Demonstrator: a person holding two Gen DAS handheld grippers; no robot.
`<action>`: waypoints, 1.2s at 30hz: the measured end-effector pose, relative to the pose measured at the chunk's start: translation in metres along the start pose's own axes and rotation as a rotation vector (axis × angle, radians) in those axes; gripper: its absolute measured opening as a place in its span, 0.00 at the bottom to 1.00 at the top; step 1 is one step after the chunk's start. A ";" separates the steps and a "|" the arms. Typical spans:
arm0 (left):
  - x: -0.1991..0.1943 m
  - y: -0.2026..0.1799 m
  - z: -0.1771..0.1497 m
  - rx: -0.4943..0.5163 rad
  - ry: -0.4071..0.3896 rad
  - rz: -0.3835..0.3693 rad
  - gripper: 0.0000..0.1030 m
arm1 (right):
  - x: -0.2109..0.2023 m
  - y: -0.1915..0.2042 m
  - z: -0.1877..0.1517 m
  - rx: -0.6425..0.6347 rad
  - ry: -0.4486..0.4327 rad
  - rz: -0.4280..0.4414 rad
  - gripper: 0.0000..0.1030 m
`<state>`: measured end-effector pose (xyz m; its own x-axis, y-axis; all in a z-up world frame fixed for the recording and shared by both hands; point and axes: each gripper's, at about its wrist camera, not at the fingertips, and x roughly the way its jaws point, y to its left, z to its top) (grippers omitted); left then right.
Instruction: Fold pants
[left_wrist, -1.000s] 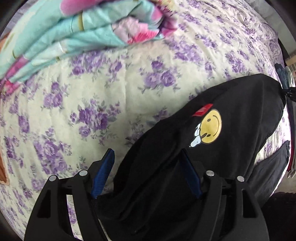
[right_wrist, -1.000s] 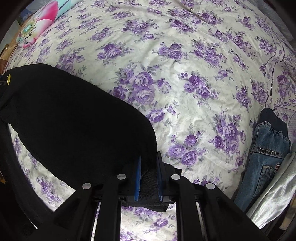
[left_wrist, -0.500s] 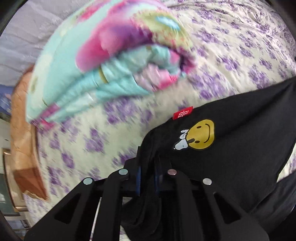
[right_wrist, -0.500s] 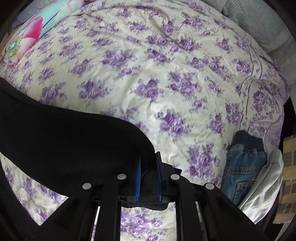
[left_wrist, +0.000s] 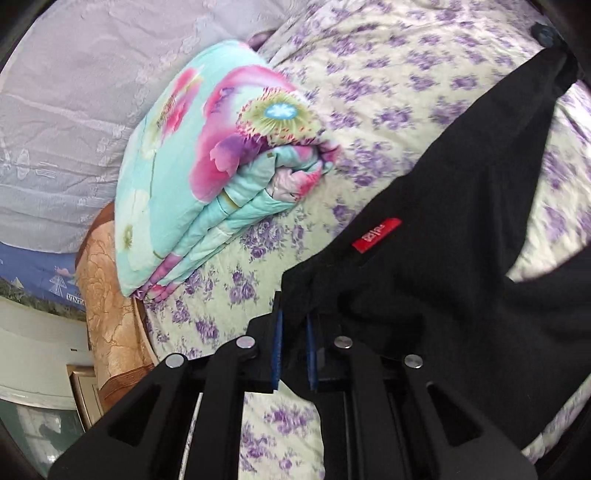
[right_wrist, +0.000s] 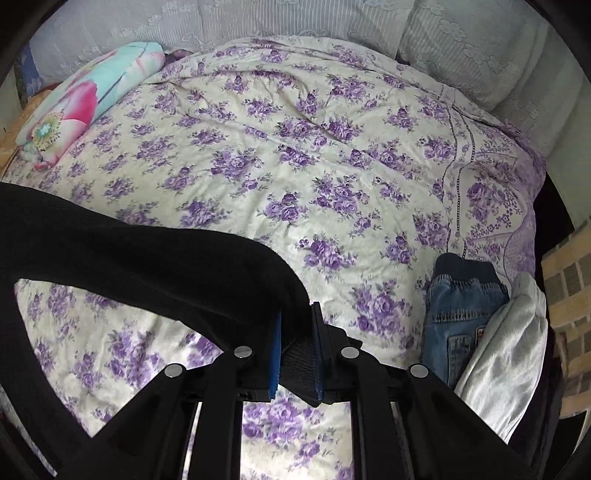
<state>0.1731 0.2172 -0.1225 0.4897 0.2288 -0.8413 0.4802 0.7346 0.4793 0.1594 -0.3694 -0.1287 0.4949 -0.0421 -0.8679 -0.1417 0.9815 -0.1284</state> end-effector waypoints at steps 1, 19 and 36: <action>-0.016 -0.004 -0.010 0.008 -0.018 -0.003 0.09 | -0.015 0.000 -0.014 0.015 -0.021 0.014 0.14; -0.027 -0.058 -0.230 -0.499 0.140 -0.333 0.18 | -0.096 0.053 -0.276 0.321 0.000 0.127 0.14; 0.029 -0.030 -0.279 -1.313 -0.005 -0.781 0.52 | -0.123 0.043 -0.240 0.310 -0.046 0.081 0.15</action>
<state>-0.0303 0.3802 -0.2308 0.4318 -0.4720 -0.7686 -0.3514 0.6968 -0.6253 -0.1135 -0.3668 -0.1424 0.5322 0.0398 -0.8457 0.0819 0.9918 0.0982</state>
